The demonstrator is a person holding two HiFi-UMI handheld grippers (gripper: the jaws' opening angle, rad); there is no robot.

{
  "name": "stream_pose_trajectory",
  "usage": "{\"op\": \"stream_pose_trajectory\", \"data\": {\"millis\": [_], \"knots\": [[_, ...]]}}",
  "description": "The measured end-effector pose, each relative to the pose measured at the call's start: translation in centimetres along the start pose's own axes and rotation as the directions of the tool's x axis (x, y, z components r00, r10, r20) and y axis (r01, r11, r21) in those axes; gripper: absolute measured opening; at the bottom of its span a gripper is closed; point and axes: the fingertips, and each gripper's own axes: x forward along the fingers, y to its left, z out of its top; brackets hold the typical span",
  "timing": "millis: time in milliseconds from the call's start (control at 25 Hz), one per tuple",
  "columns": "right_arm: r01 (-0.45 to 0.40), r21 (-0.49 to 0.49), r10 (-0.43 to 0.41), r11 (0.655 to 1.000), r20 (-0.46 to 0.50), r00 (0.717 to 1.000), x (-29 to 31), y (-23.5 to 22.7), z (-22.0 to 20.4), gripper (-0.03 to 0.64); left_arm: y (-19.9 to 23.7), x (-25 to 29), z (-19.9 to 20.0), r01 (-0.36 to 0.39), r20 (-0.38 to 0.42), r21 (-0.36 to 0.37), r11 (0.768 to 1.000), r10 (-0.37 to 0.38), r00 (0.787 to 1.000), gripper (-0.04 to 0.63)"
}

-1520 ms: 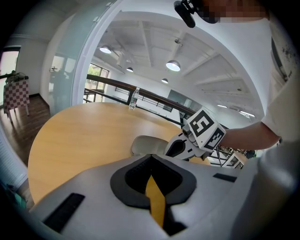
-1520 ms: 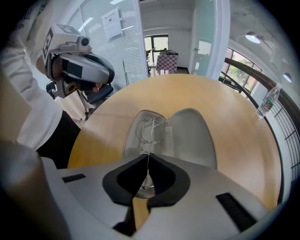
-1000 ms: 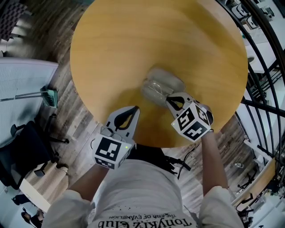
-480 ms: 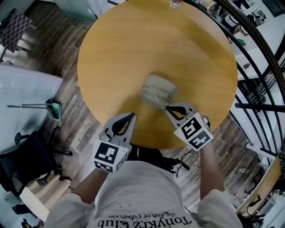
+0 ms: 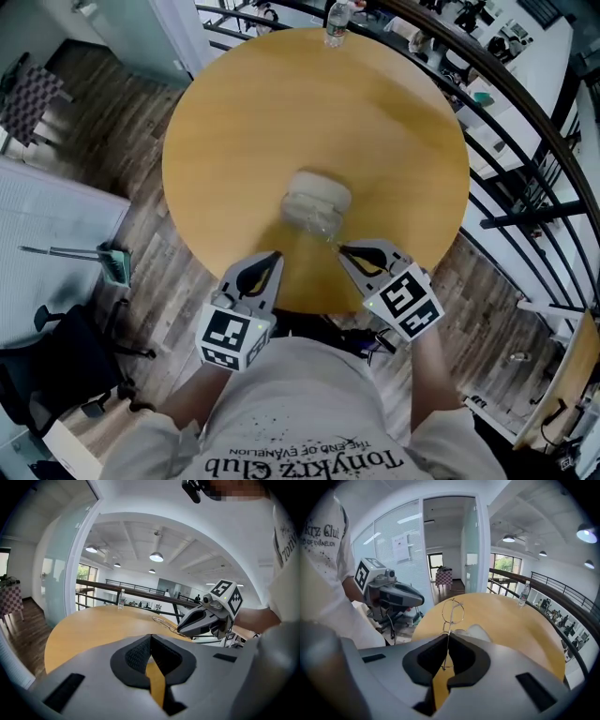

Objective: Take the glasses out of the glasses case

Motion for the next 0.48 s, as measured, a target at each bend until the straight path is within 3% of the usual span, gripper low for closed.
{"op": "stream_pose_trajectory", "data": {"millis": [120, 320, 480], "knots": [[0.019, 0.044, -0.021, 0.999, 0.044, 0.999, -1.7, 1.0, 0.3, 0.032, -1.2, -0.6, 0.7, 0.016, 0.019, 0.011, 1.0, -0.016, 1.0, 0.025], [0.059, 0.093, -0.069, 0.994, 0.107, 0.992, -4.3, 2.5, 1.5, 0.034, -2.8, -1.1, 1.8, 0.028, 0.037, 0.089, 0.996, -0.031, 0.999, 0.025], [0.101, 0.124, -0.12, 0.987, 0.15, 0.981, -5.9, 3.3, 2.3, 0.033, -3.1, -1.4, 2.5, 0.043, 0.051, 0.075, 0.996, -0.047, 0.998, 0.025]]}}
